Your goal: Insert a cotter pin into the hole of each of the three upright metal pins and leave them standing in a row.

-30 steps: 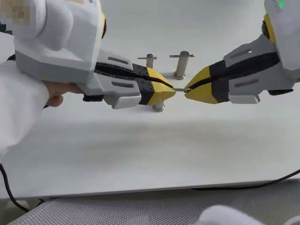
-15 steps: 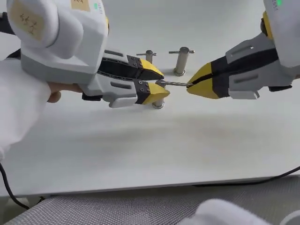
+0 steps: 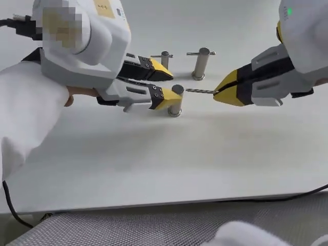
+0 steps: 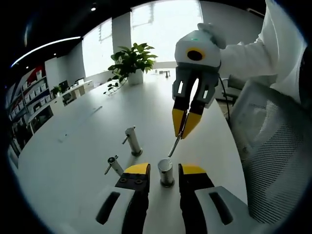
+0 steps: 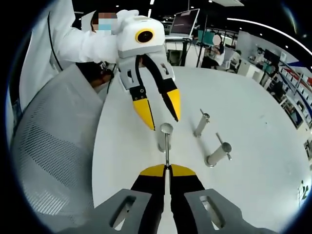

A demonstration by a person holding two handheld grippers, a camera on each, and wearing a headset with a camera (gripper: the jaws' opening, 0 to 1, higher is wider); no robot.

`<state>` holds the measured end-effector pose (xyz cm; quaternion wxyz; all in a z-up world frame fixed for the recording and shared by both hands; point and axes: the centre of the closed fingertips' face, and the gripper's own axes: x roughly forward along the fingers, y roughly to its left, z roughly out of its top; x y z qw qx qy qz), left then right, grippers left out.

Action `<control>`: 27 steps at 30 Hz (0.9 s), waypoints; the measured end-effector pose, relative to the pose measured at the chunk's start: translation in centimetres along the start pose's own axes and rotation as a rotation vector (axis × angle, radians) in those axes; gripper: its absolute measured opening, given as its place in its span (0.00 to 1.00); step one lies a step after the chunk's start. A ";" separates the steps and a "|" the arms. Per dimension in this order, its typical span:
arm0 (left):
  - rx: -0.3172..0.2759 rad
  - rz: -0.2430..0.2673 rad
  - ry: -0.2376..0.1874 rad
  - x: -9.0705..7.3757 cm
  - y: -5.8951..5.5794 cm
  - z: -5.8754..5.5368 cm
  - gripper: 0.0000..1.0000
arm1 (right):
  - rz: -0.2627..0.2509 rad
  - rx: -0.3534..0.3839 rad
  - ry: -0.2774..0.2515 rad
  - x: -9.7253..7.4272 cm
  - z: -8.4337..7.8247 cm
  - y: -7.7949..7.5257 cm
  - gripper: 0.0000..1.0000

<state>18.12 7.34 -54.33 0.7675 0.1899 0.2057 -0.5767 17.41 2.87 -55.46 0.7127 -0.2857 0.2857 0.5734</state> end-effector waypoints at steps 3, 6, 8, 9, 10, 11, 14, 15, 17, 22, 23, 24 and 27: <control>-0.012 -0.017 0.009 0.5 -0.4 -0.2 0.22 | 0.002 0.006 0.004 0.1 -0.1 0.0 0.00; -0.011 -0.025 0.020 0.7 -0.6 -0.3 0.21 | 0.013 0.004 0.003 0.2 -0.2 0.1 0.00; -0.016 -0.030 0.018 0.8 -0.5 -0.3 0.19 | 0.015 -0.001 0.007 0.3 -0.3 0.0 0.00; -0.017 -0.031 0.016 0.8 -0.5 -0.3 0.16 | 0.020 -0.003 0.006 0.4 -0.3 0.1 0.00; -0.020 -0.032 0.014 0.8 -0.5 -0.3 0.14 | 0.023 -0.004 0.005 0.4 -0.2 0.1 0.00; -0.034 -0.031 0.011 0.8 -0.5 -0.2 0.13 | 0.026 -0.008 0.003 0.5 -0.1 0.2 0.00; -0.029 -0.033 0.011 0.7 -0.3 -0.2 0.11 | 0.031 -0.010 0.005 0.7 0.1 0.2 0.00; -0.030 -0.034 0.011 0.7 -0.3 -0.2 0.11 | 0.030 -0.009 0.004 0.8 0.2 0.1 0.00; -0.029 -0.036 0.012 0.7 -0.2 -0.3 0.11 | 0.034 -0.013 0.002 0.9 0.3 0.1 0.00; -0.029 -0.037 0.012 0.7 -0.4 -0.2 0.11 | 0.038 -0.018 0.001 1.3 0.5 -0.2 0.00; -0.033 -0.038 0.012 0.7 -0.4 -0.2 0.11 | 0.040 -0.021 0.003 1.6 0.6 -0.2 0.00; -0.035 -0.039 0.011 0.7 -0.5 -0.2 0.11 | 0.039 -0.025 0.004 1.7 0.6 -0.2 0.00; -0.036 -0.041 0.011 0.6 -0.1 -0.5 0.11 | 0.049 -0.031 0.000 2.3 1.0 -0.2 0.00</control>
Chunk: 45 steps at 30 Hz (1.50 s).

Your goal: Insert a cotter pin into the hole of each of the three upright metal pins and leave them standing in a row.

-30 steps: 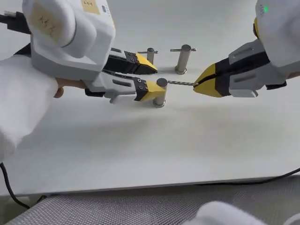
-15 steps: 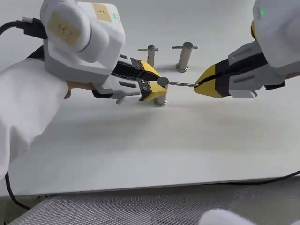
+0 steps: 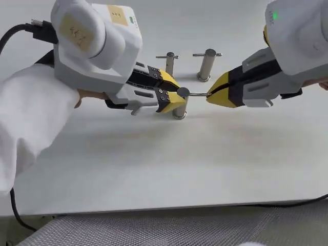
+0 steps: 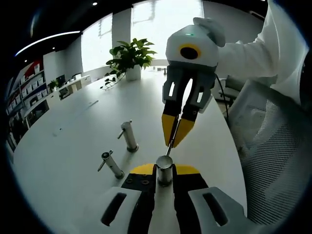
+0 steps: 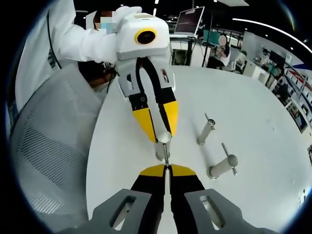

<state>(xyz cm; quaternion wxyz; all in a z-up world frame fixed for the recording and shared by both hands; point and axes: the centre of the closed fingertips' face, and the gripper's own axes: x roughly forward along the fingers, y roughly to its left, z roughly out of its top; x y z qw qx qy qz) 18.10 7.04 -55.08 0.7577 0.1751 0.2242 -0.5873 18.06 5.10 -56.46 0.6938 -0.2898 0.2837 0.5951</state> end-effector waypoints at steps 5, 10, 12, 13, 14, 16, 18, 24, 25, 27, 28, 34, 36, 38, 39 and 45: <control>0.001 -0.001 -0.001 -0.1 0.1 -0.2 0.11 | 0.019 -0.025 -0.016 0.8 0.8 -0.2 0.00; -0.001 0.000 0.000 -0.1 0.2 -0.3 0.11 | 0.034 -0.062 -0.017 1.4 1.4 -0.2 0.00; 0.002 0.001 0.001 -0.1 0.1 -0.2 0.11 | 0.038 -0.066 -0.012 1.6 1.5 -0.2 0.00; 0.002 0.001 0.001 -0.1 0.1 -0.2 0.11 | 0.042 -0.075 -0.007 1.6 1.5 -0.2 0.00; 0.002 0.001 0.001 -0.1 0.1 -0.3 0.11 | 0.043 -0.079 -0.008 1.6 1.5 -0.1 0.00; 0.005 0.002 0.000 -0.1 0.1 -0.3 0.11 | 0.047 -0.086 -0.003 1.7 1.6 -0.1 0.00; 0.003 0.002 0.001 -0.1 0.0 -0.2 0.11 | 0.048 -0.094 0.002 1.7 1.5 -0.1 0.00; 0.009 0.002 0.000 -0.1 0.1 -0.3 0.11 | 0.039 -0.104 -0.001 1.7 1.6 -0.3 0.00; 0.012 0.001 0.000 -0.1 0.1 -0.3 0.12 | 0.039 -0.094 -0.002 1.8 1.6 -0.3 0.00; -0.001 0.000 -0.005 -0.1 0.0 -0.3 0.17 | 0.041 -0.076 -0.011 1.8 1.7 -0.1 0.05; -0.010 0.010 -0.003 -0.2 0.1 -0.4 0.20 | 0.032 -0.077 -0.013 1.7 1.7 -0.2 0.14; -0.040 0.036 -0.043 -1.1 0.4 -1.1 0.49 | 0.032 -0.002 -0.055 1.5 1.9 0.1 0.20; -0.078 0.054 -0.066 -1.5 0.5 -1.1 0.58 | 0.034 0.021 -0.073 1.5 2.1 0.2 0.21; -0.082 0.060 -0.073 -2.0 0.5 -1.4 0.67 | 0.031 0.048 -0.100 1.6 2.5 0.3 0.23; -0.096 0.060 -0.075 -2.2 0.4 -1.8 0.70 | 0.037 0.059 -0.123 1.7 2.8 0.6 0.23; -0.151 0.040 -0.068 -3.0 -0.4 -3.0 0.98 | 0.047 0.090 -0.152 2.3 2.8 0.9 0.24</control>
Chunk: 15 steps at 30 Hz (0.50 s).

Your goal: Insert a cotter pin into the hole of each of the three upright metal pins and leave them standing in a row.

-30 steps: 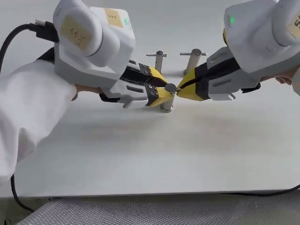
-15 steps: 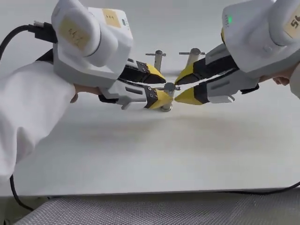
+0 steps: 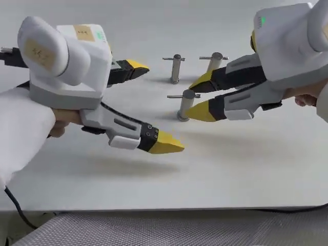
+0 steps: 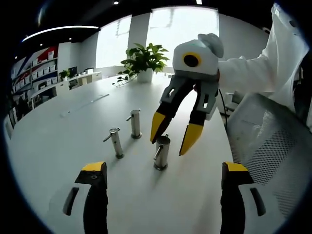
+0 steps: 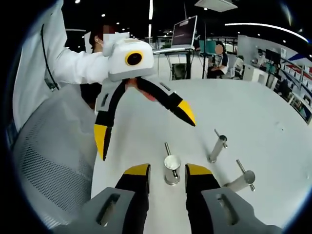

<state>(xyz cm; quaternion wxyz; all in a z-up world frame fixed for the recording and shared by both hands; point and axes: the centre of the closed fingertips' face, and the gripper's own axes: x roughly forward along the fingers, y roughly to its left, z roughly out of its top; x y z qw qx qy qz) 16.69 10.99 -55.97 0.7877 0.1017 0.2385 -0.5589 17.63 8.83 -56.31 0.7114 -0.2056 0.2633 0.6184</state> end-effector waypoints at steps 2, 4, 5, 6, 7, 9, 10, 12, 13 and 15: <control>-0.008 -0.010 0.008 -0.1 -0.4 -0.4 0.99 | 0.002 0.009 -0.004 0.2 0.0 0.0 0.23; -0.013 -0.021 0.017 -0.2 -0.7 -0.6 0.99 | 0.001 0.011 -0.005 0.4 0.0 0.0 0.22; -0.014 -0.023 0.024 -0.2 -0.8 -0.8 0.99 | 0.001 0.011 -0.005 0.5 -0.1 -0.1 0.21; -0.014 -0.021 0.032 -0.1 -0.8 -1.0 0.99 | 0.003 0.014 -0.004 0.7 -0.1 -0.1 0.20; -0.013 -0.017 0.035 -0.1 -0.8 -1.1 0.99 | 0.004 0.014 -0.004 0.8 -0.2 -0.1 0.19; -0.016 -0.014 0.041 0.0 -0.9 -1.3 0.99 | 0.011 0.024 -0.013 1.0 -0.1 -0.1 0.14; -0.017 -0.016 0.040 0.1 -1.0 -1.3 0.99 | 0.009 0.032 -0.016 1.0 0.0 -0.3 0.13; -0.030 -0.020 0.028 0.1 -1.2 -1.1 0.99 | 0.004 0.033 -0.019 1.1 0.0 -0.6 0.10; -0.048 -0.015 0.021 0.2 -1.2 -1.0 0.99 | 0.004 0.034 -0.017 1.1 0.0 -0.6 0.10; -0.064 -0.014 0.003 0.3 -1.2 -0.8 0.99 | 0.011 0.016 -0.011 1.1 0.0 -0.4 0.10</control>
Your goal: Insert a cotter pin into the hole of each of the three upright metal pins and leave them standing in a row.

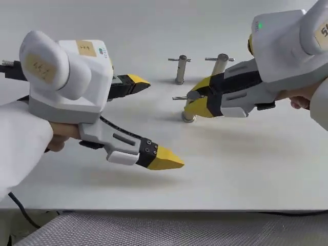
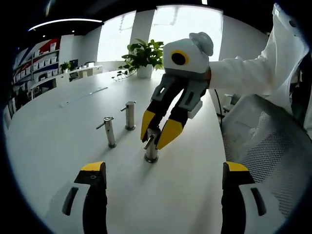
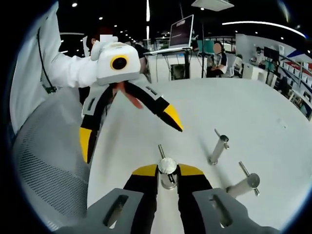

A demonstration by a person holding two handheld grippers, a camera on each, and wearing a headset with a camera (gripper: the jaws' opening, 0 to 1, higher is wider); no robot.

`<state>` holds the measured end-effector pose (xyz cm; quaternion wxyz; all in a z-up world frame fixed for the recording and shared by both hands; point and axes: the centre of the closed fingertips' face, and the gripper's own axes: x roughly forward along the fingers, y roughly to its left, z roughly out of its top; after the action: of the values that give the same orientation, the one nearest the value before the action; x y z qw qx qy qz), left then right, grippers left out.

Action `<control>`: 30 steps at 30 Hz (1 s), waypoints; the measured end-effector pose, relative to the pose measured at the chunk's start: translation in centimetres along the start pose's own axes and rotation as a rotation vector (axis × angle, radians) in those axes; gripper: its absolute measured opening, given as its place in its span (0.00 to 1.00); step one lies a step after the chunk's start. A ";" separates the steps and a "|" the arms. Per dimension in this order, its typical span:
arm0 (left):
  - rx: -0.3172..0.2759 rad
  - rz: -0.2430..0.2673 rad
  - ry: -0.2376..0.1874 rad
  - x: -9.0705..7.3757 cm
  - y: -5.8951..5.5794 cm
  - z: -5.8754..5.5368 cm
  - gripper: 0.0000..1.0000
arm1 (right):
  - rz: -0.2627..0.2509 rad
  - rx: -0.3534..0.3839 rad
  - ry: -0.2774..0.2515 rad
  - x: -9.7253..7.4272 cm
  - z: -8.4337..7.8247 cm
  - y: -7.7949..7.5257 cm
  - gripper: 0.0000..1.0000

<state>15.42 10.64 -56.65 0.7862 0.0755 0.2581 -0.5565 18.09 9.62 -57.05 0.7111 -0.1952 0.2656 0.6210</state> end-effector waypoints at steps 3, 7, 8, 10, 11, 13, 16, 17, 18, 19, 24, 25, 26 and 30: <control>-0.001 0.003 -0.001 0.1 0.0 0.0 0.99 | 0.000 -0.002 0.006 0.0 0.0 0.0 0.09; 0.000 0.011 0.006 0.0 0.1 -0.2 0.99 | -0.012 -0.019 0.011 0.0 0.1 0.0 0.08; 0.000 0.012 0.006 0.0 0.1 -0.2 0.99 | -0.018 -0.020 0.012 0.0 0.1 -0.1 0.08; -0.002 0.017 0.002 -0.2 0.2 -0.1 0.99 | -0.036 -0.020 0.031 -0.3 0.0 -0.2 0.08; -0.003 0.017 0.001 -0.2 0.2 -0.1 0.99 | -0.048 -0.045 0.045 -0.6 -0.3 -0.3 0.08; -0.003 0.020 0.000 -0.2 0.3 0.0 0.99 | -0.052 -0.049 0.045 -1.1 -0.5 -0.5 0.08; -0.007 0.020 0.001 -0.1 0.3 0.0 0.99 | -0.068 -0.028 0.033 -2.3 -1.0 -1.4 0.08; -0.007 0.019 0.002 -0.1 0.3 0.0 0.99 | -0.080 -0.029 0.029 -3.1 -1.4 -1.8 0.08; -0.008 0.018 0.002 -0.1 0.3 -0.1 0.99 | -0.090 -0.026 0.030 -3.7 -1.6 -2.2 0.08; -0.008 0.017 0.003 -0.1 0.3 -0.1 0.99 | -0.110 -0.010 0.029 -4.4 -2.0 -2.9 0.08; -0.019 0.028 0.020 0.0 0.5 -0.4 0.99 | -0.173 0.013 0.044 -7.1 -3.8 -5.8 0.08; -0.023 0.032 0.022 0.1 0.6 -0.5 0.99 | -0.180 0.019 0.046 -7.4 -4.0 -6.2 0.08; -0.024 0.033 0.022 0.1 0.6 -0.5 0.99 | -0.190 0.025 0.048 -7.8 -4.3 -6.7 0.08; -0.031 0.034 0.023 0.1 0.5 -0.5 0.99 | -0.234 0.041 0.041 -9.4 -5.1 -8.7 0.08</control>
<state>15.75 10.92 -57.22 0.7934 0.0741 0.2745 -0.5382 25.19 -2.18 -55.66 0.7770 -0.2227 0.2681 0.5241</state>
